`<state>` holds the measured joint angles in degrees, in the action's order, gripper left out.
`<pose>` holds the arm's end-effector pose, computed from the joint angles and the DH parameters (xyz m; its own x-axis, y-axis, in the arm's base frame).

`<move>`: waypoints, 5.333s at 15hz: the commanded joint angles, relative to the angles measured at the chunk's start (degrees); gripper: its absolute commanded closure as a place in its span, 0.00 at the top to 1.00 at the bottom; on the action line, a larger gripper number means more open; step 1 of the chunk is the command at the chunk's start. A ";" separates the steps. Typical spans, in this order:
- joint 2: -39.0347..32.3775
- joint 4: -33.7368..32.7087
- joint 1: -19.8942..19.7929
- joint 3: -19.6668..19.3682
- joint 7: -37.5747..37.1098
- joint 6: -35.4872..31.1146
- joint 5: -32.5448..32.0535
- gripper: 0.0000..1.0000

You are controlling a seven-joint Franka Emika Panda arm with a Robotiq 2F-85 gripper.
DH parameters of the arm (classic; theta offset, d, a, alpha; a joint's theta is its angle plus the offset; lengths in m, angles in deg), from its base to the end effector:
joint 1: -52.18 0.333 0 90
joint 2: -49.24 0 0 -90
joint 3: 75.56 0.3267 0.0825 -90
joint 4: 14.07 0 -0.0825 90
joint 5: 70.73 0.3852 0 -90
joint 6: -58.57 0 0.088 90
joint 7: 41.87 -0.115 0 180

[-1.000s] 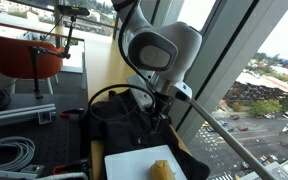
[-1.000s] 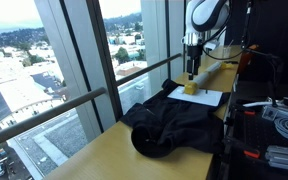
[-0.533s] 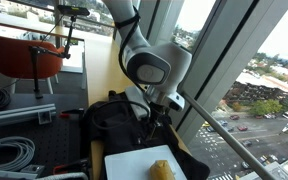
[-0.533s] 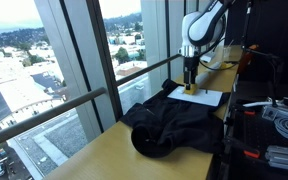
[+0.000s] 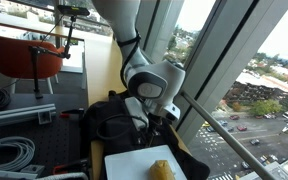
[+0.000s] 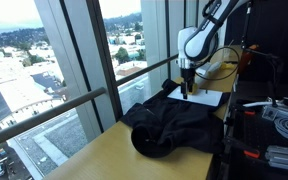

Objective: Zip up the black jumper

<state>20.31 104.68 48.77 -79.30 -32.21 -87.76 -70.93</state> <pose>0.5867 -0.0736 0.1812 0.9981 0.0540 -0.0280 0.0549 -0.9981 0.0291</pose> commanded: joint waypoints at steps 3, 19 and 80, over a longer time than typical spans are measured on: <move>-6.26 -8.09 1.55 0.46 -3.90 0.46 -2.24 1.00; 3.84 -0.11 9.42 -2.77 -17.11 0.75 -8.52 1.00; -3.75 1.37 9.55 -5.09 -13.29 -8.73 -12.16 1.00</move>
<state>16.40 106.16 58.57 -83.92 -44.56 -95.88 -81.51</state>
